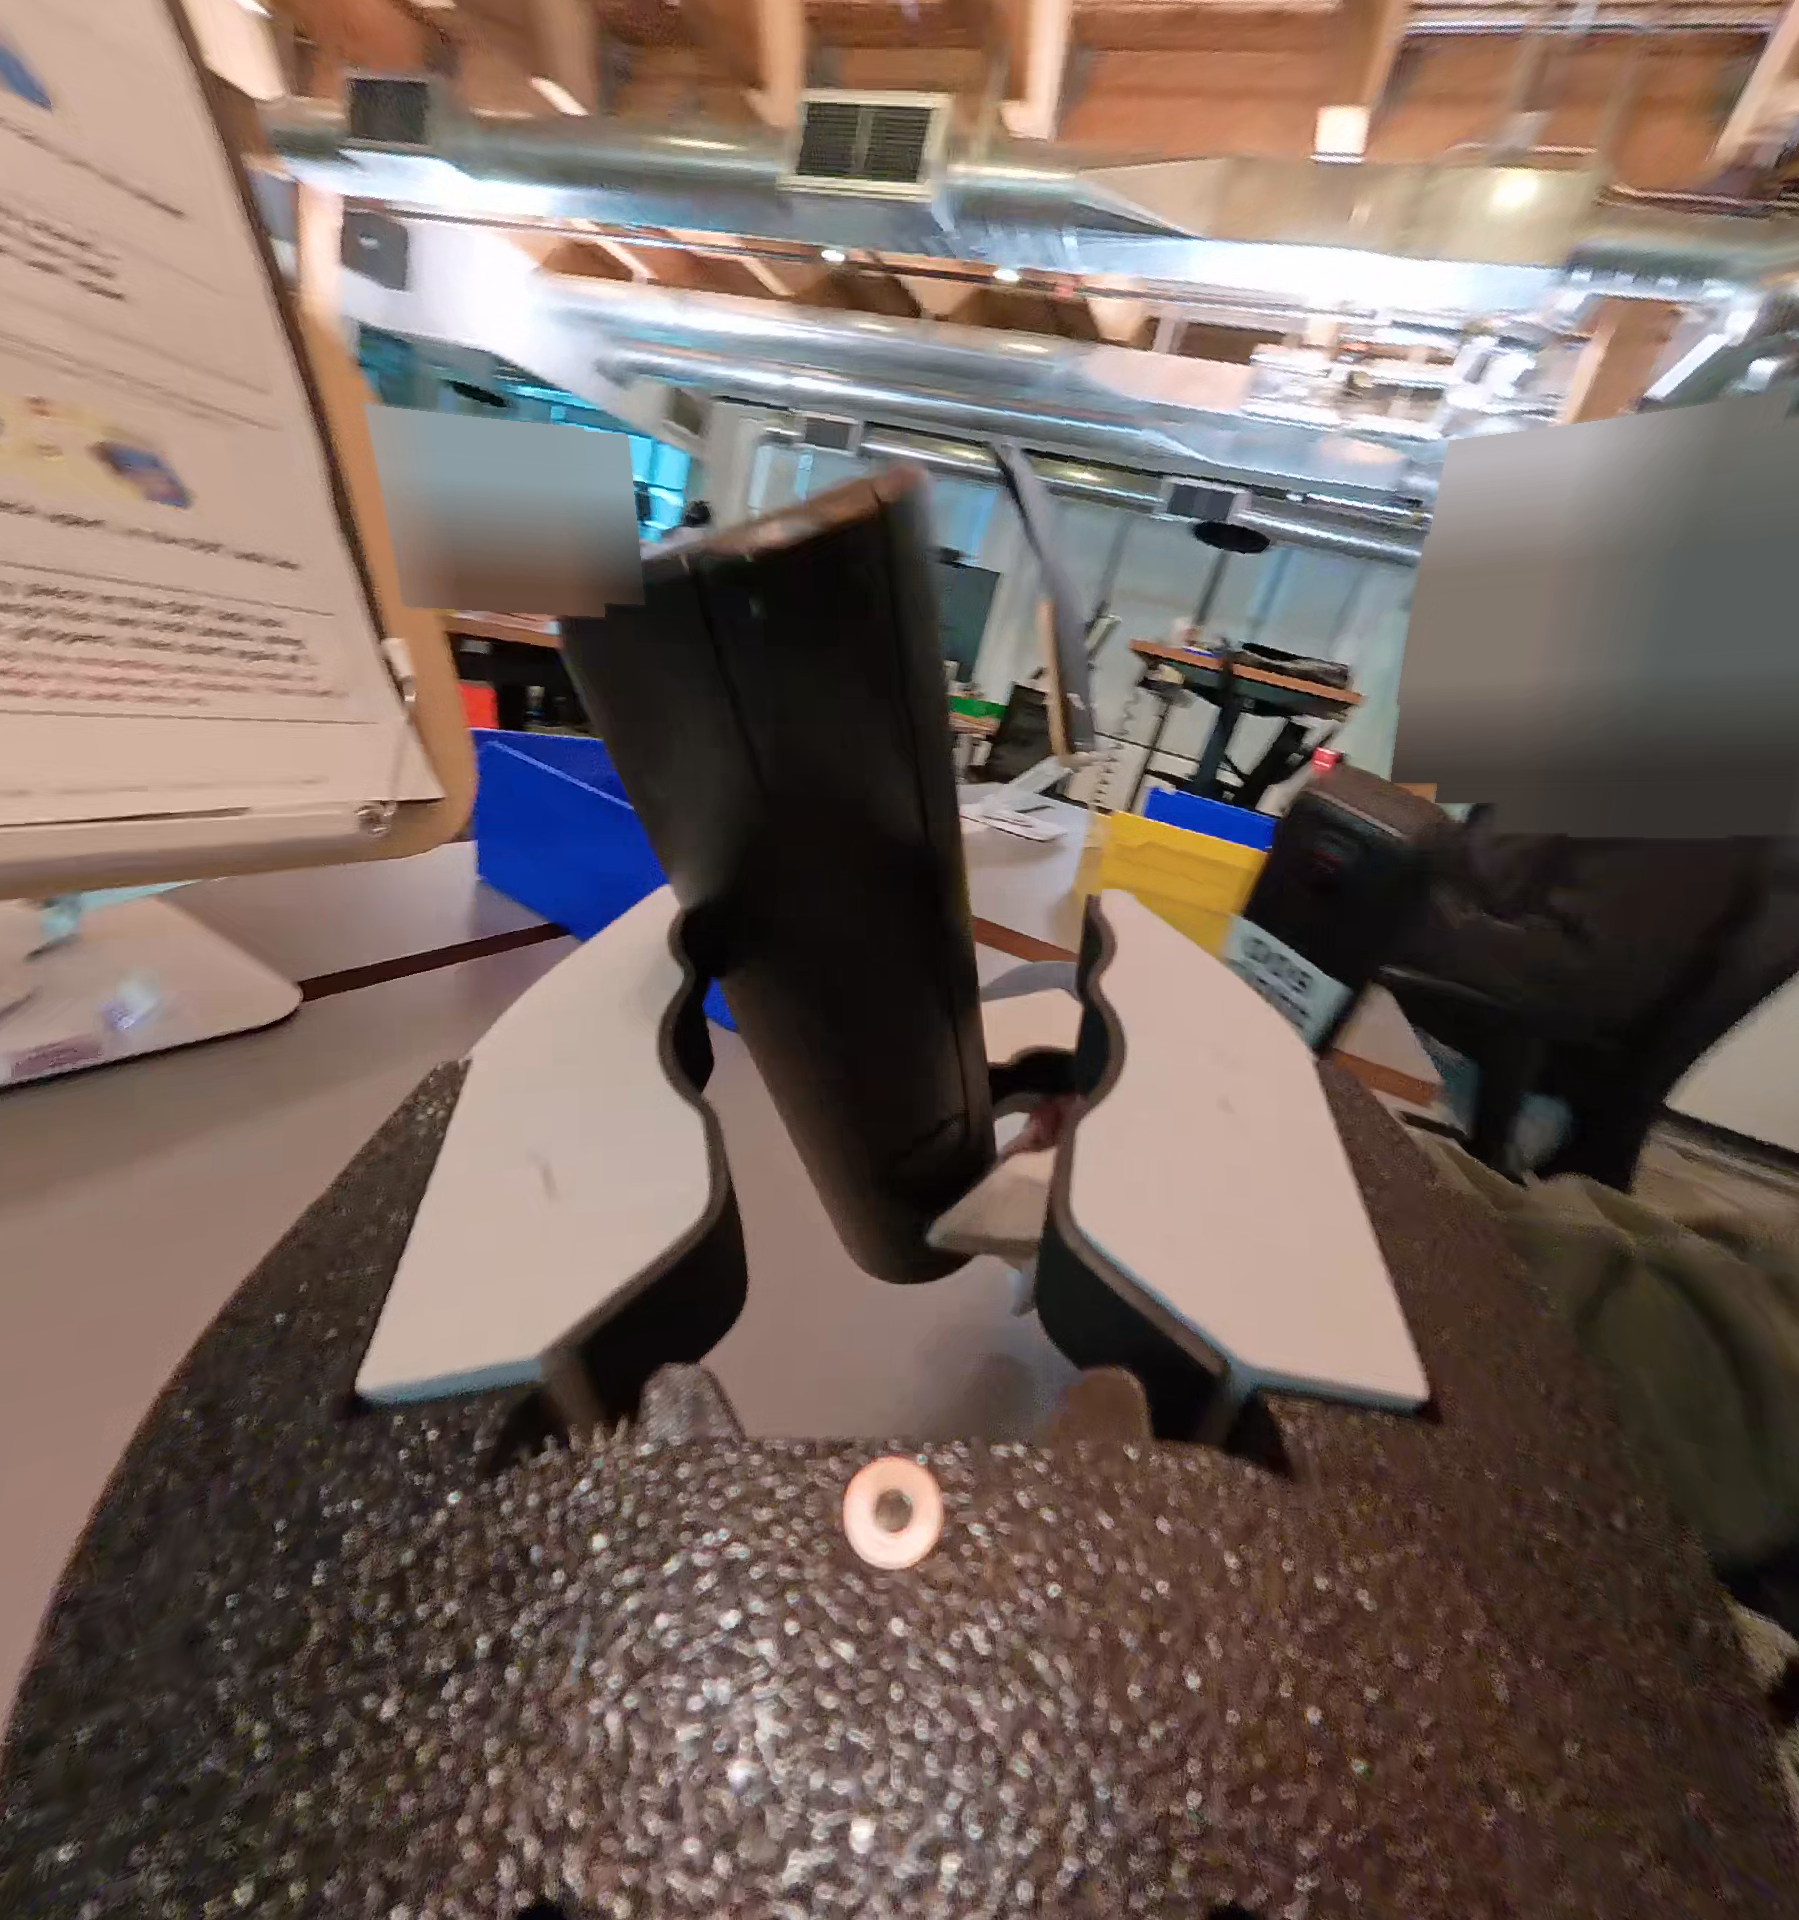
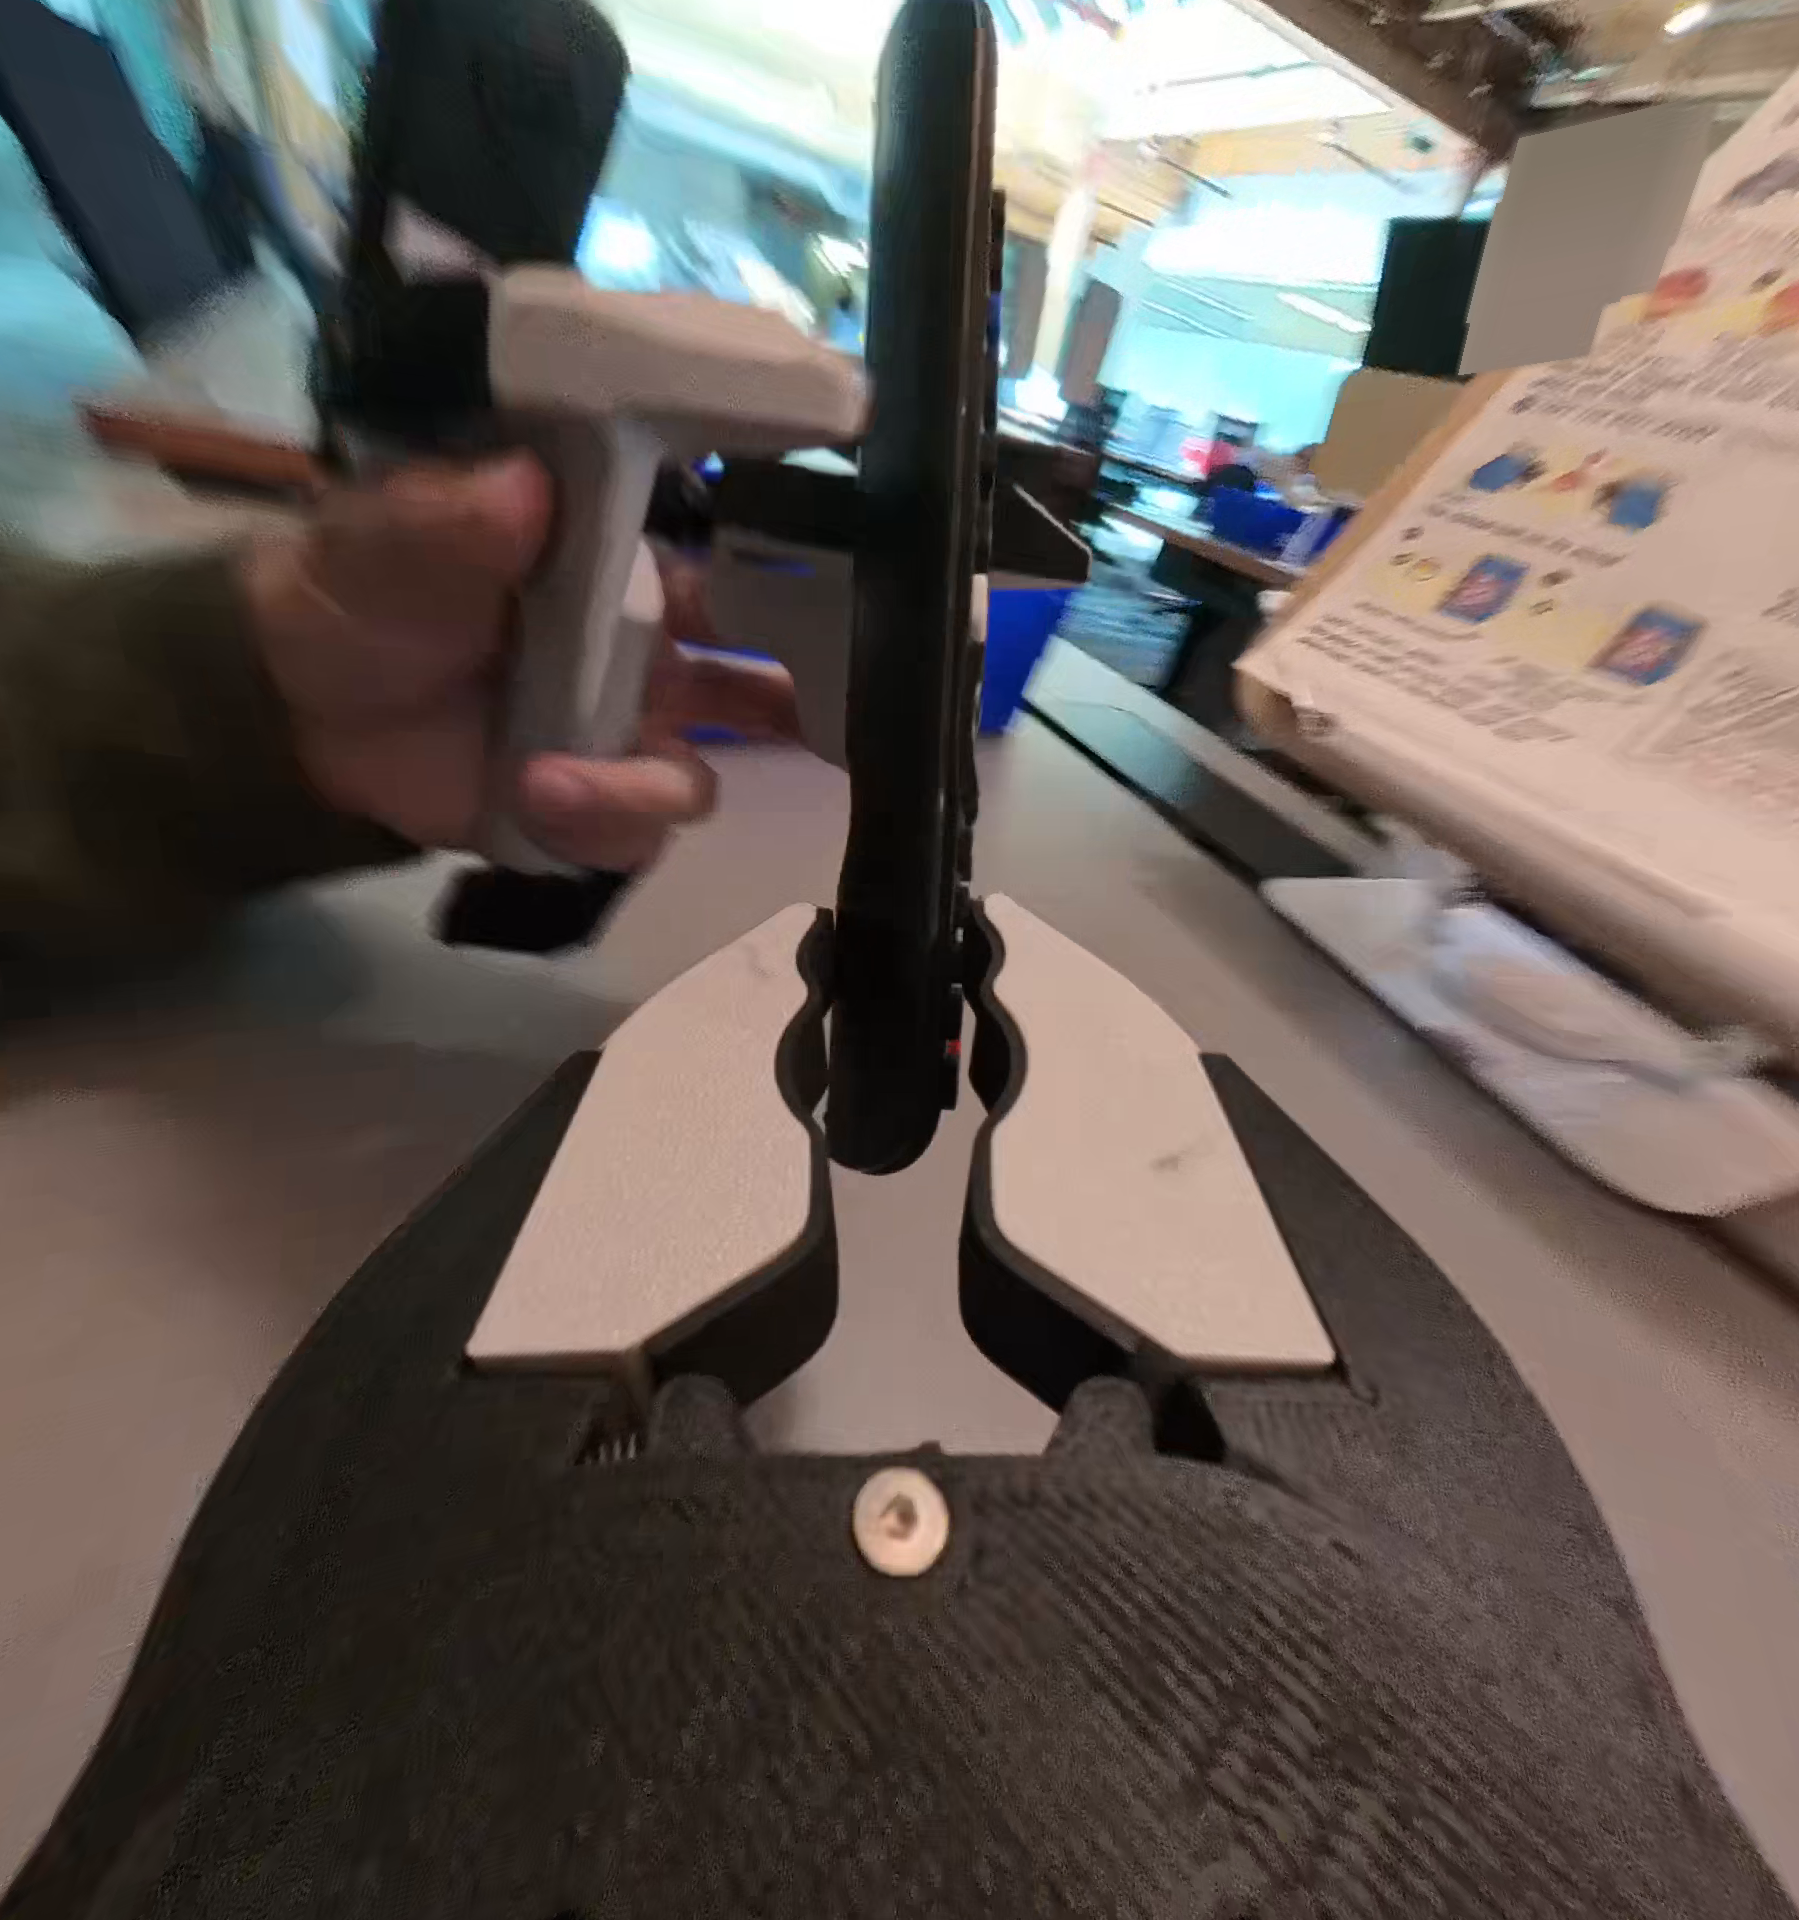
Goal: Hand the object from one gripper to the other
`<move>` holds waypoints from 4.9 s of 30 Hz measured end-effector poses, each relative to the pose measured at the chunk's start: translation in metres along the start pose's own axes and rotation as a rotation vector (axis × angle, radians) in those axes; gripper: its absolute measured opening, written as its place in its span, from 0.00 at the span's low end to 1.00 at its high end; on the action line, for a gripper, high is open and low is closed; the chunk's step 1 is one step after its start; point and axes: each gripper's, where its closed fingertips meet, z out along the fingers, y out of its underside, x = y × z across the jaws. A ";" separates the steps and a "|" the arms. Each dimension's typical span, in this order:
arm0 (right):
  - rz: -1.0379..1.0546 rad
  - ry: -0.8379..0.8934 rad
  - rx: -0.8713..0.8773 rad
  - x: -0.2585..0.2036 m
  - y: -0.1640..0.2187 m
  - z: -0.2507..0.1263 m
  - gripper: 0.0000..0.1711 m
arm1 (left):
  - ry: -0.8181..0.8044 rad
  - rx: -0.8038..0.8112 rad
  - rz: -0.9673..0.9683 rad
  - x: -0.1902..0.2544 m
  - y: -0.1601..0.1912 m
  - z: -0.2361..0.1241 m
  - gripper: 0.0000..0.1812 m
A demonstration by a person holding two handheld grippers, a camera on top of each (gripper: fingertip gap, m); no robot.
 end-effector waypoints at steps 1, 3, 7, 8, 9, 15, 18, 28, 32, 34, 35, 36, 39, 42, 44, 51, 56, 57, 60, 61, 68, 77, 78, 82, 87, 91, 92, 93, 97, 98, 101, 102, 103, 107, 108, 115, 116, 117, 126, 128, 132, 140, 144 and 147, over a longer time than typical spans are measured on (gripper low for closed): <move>0.108 -0.088 0.046 -0.007 -0.005 -0.002 0.14 | 0.046 -0.012 0.007 0.004 0.001 -0.002 0.36; 0.291 -0.269 0.139 -0.019 -0.016 -0.009 0.14 | 0.153 -0.040 0.006 0.013 0.004 -0.008 0.32; 0.488 -0.499 0.202 -0.034 -0.027 -0.022 0.14 | 0.286 0.007 -0.050 0.022 -0.002 -0.018 0.25; 0.502 -0.511 0.194 -0.035 -0.027 -0.021 0.14 | 0.293 0.023 -0.065 0.022 -0.004 -0.018 0.25; 0.513 -0.521 0.183 -0.037 -0.026 -0.020 0.14 | 0.306 0.025 -0.068 0.024 -0.004 -0.018 0.22; 0.462 -0.309 0.114 -0.019 -0.007 -0.008 0.18 | 0.183 -0.033 -0.040 0.008 0.006 -0.010 0.13; 0.221 -0.047 0.052 0.003 0.004 -0.006 0.28 | -0.088 -0.020 -0.091 -0.024 0.010 -0.005 0.12; -0.267 0.304 -0.199 0.020 0.032 0.010 0.30 | -0.335 0.020 -0.138 -0.030 0.024 0.002 0.12; -0.233 0.285 -0.238 0.023 0.033 0.010 0.29 | -0.274 0.051 -0.153 -0.027 0.021 0.003 0.13; -0.193 0.263 -0.216 0.022 0.029 0.009 0.28 | -0.170 0.071 -0.138 -0.017 0.016 0.006 0.13; -0.143 0.231 -0.187 0.020 0.026 0.009 0.28 | -0.110 0.066 -0.109 -0.011 0.013 0.007 0.15; -0.073 0.169 -0.144 0.015 0.022 0.009 0.28 | -0.062 0.056 -0.070 -0.006 0.011 0.007 0.17; 0.091 0.014 -0.049 0.002 0.014 0.006 0.28 | -0.018 0.000 0.033 -0.006 0.010 0.001 0.36; 0.126 -0.143 -0.020 -0.015 0.010 0.002 0.28 | 0.056 -0.099 0.084 -0.004 0.017 -0.006 0.43; 0.143 -0.200 -0.010 -0.023 0.008 0.001 0.28 | 0.152 -0.145 0.084 0.007 0.023 -0.010 0.40; 0.177 -0.352 -0.028 -0.041 0.010 -0.004 0.28 | 0.238 -0.163 0.074 0.017 0.026 -0.012 0.30; 0.077 -0.165 0.014 -0.020 0.011 -0.003 0.26 | 0.028 -0.117 0.013 -0.009 0.017 -0.005 0.29; -0.001 -0.110 0.017 -0.016 0.011 -0.003 0.27 | -0.036 -0.088 -0.020 -0.018 0.013 -0.006 0.30; -0.258 0.029 -0.041 -0.009 0.018 0.000 0.31 | -0.139 -0.022 -0.161 -0.032 0.009 -0.007 0.29; -0.320 0.085 -0.052 -0.005 0.018 0.001 0.28 | -0.153 -0.016 -0.219 -0.034 0.012 -0.006 0.29; -0.443 0.231 -0.059 0.013 0.006 -0.004 0.15 | -0.072 0.007 -0.401 -0.028 0.023 0.003 0.30; 0.066 -0.206 0.080 0.004 -0.011 -0.040 0.14 | -0.008 -0.178 0.180 -0.027 0.009 -0.031 0.47; 0.063 -0.238 0.051 0.003 -0.008 -0.044 0.14 | 0.015 -0.205 0.231 -0.025 0.010 -0.037 0.45; 0.028 -0.346 -0.057 -0.010 0.006 -0.051 0.14 | 0.153 -0.277 0.316 -0.005 0.022 -0.045 0.33; 0.065 -0.392 -0.050 -0.016 0.007 -0.051 0.14 | 0.322 -0.377 0.194 0.015 0.039 -0.049 0.16; 0.195 -0.338 0.099 -0.001 -0.009 -0.053 0.17 | 0.351 -0.289 0.067 0.018 0.029 -0.040 0.13; 0.227 -0.309 0.152 0.005 -0.016 -0.054 0.18 | 0.346 -0.261 0.040 0.017 0.026 -0.037 0.13; 0.258 -0.288 0.211 0.010 -0.023 -0.056 0.18 | 0.336 -0.231 0.013 0.016 0.023 -0.035 0.13; 0.443 -0.168 0.350 0.039 -0.034 -0.061 0.34 | 0.230 -0.057 -0.139 -0.004 0.004 -0.026 0.12; 0.476 -0.140 0.364 0.044 -0.033 -0.060 0.37 | 0.217 -0.008 -0.184 -0.007 0.000 -0.024 0.12; 0.545 -0.083 0.386 0.051 -0.028 -0.053 0.40 | 0.185 0.159 -0.269 -0.013 -0.015 -0.023 0.12; 0.579 -0.092 0.398 0.048 -0.028 -0.049 0.40 | 0.175 0.207 -0.288 -0.014 -0.018 -0.022 0.12; 0.613 -0.121 0.420 0.043 -0.031 -0.045 0.39 | 0.165 0.246 -0.304 -0.015 -0.018 -0.020 0.12; 0.697 -0.164 0.509 0.025 -0.041 -0.031 0.28 | 0.180 0.309 -0.360 -0.007 -0.008 -0.009 0.12; 0.701 -0.149 0.521 0.023 -0.041 -0.029 0.25 | 0.186 0.308 -0.362 -0.004 -0.004 -0.006 0.12; 0.695 -0.137 0.531 0.024 -0.039 -0.030 0.11 | 0.189 0.247 -0.304 0.009 0.015 0.009 0.12; 0.685 -0.142 0.511 0.024 -0.040 -0.030 0.11 | 0.194 0.240 -0.292 0.009 0.015 0.009 0.12; 0.672 -0.151 0.494 0.024 -0.040 -0.030 0.11 | 0.203 0.235 -0.281 0.011 0.015 0.009 0.13; 0.478 -0.164 0.083 0.028 -0.010 -0.037 0.10 | 0.095 -0.139 0.129 -0.009 0.023 -0.016 0.28; 0.414 -0.162 -0.015 0.025 -0.001 -0.038 0.10 | 0.084 -0.182 0.222 -0.007 0.023 -0.019 0.26; 0.341 -0.241 -0.125 0.003 0.009 -0.032 0.10 | 0.147 -0.343 0.269 0.005 0.049 -0.016 0.25; 0.420 -0.282 0.032 0.000 -0.011 -0.032 0.10 | 0.187 -0.440 0.157 0.014 0.074 -0.005 0.12; 0.504 -0.199 0.174 0.015 -0.019 -0.032 0.14 | 0.125 -0.269 -0.046 0.005 0.058 0.007 0.12; 0.510 -0.189 0.147 0.010 -0.011 -0.024 0.20 | 0.106 -0.093 -0.171 0.001 0.039 0.010 0.12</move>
